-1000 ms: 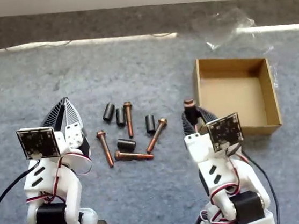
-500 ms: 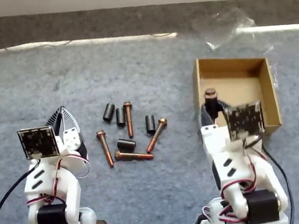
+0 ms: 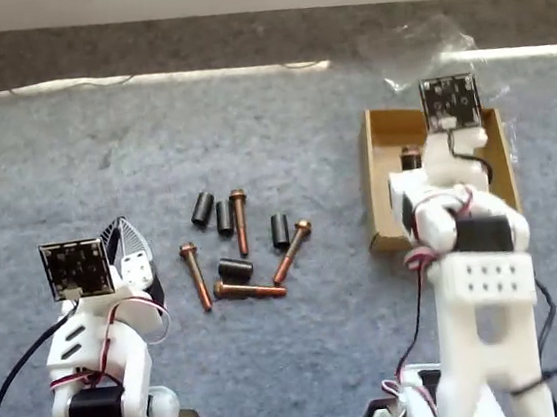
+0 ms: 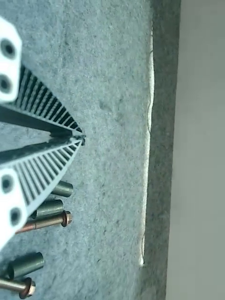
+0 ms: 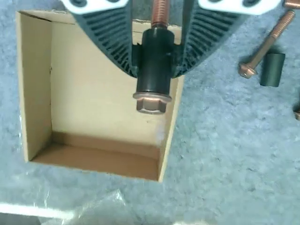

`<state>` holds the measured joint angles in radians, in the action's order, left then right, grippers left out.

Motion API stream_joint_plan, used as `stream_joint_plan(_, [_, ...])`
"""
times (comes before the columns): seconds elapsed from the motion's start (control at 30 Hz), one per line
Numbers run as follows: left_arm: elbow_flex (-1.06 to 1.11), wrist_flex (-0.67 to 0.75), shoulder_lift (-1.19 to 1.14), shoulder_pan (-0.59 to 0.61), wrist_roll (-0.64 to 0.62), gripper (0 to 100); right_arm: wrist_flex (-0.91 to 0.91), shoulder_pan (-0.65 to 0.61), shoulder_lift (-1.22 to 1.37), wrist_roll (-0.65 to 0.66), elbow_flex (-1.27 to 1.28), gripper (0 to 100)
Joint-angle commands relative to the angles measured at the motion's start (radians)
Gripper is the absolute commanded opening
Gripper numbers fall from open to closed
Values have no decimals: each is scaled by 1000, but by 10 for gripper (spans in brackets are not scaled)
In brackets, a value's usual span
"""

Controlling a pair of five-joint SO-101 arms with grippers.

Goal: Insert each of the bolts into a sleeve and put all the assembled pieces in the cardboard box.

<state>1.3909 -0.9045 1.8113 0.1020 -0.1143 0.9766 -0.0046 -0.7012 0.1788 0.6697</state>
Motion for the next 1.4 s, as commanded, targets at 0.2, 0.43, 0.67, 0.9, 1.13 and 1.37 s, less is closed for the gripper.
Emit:
stream_joint_plan(0.2, [-1, -25, 12, 7, 3, 5, 2, 16, 438, 6, -306, 5])
stream_joint_plan(0.43, [38, -21, 12, 2, 6, 5, 2, 15, 694, 6, -446, 5])
stream_joint_plan(0.67, [38, -21, 12, 2, 6, 5, 2, 15, 860, 6, -544, 5])
stream_joint_plan(0.9, [39, -21, 12, 2, 6, 5, -1, 13, 954, 6, -604, 9])
stream_joint_plan(1.13, [39, -21, 12, 2, 6, 5, 1, 13, 1009, 6, -648, 11])
stream_joint_plan(1.37, [39, -23, 12, 2, 6, 5, -2, 12, 1013, 6, -648, 64])
